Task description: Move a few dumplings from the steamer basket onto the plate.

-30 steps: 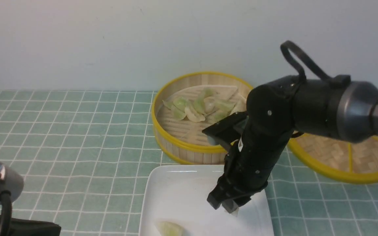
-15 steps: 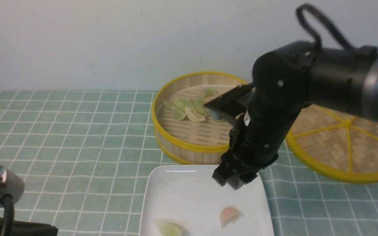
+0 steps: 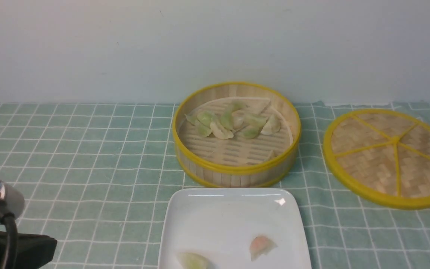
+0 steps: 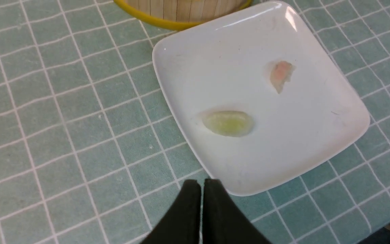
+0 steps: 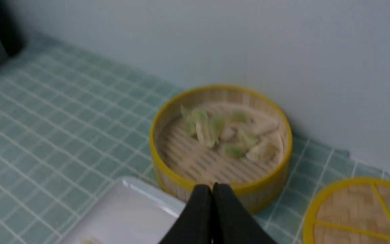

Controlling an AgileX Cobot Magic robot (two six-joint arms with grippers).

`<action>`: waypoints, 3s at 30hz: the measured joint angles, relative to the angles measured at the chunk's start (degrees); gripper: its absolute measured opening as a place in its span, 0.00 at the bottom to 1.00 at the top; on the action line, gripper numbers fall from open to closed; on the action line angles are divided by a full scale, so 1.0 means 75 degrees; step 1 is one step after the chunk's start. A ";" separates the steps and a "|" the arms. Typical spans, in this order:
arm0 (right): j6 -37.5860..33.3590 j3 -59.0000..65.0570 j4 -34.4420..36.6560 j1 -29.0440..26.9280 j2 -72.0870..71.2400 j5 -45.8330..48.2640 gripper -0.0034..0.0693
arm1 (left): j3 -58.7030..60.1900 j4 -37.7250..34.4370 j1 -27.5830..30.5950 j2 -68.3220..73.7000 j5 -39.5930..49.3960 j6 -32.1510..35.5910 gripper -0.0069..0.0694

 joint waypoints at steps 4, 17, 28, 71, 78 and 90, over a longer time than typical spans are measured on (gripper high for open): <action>0.0318 0.1691 -0.0166 0.0000 -0.2270 -0.1306 0.03 | 0.0000 0.0151 0.0000 0.0000 -0.0256 0.0000 0.08; 0.1389 0.2823 -0.1317 0.0000 -0.3685 -0.1494 0.03 | 0.0028 0.0179 0.0000 -0.1123 -0.1193 0.0000 0.08; 0.1412 0.2823 -0.1334 0.0000 -0.3685 -0.1485 0.03 | 0.0021 0.0174 0.0000 -0.2133 -0.1486 0.0000 0.08; 0.1412 0.2823 -0.1357 0.0000 -0.3685 -0.1418 0.03 | 0.5980 0.0228 0.4020 -0.4779 -0.4382 0.1752 0.08; 0.1412 0.2823 -0.1357 0.0000 -0.3685 -0.1418 0.03 | 0.5980 0.0228 0.4020 -0.4779 -0.4390 0.1752 0.08; 0.1412 0.2823 -0.1357 0.0000 -0.3685 -0.1418 0.03 | 0.5980 0.0228 0.4020 -0.4779 -0.4390 0.1752 0.08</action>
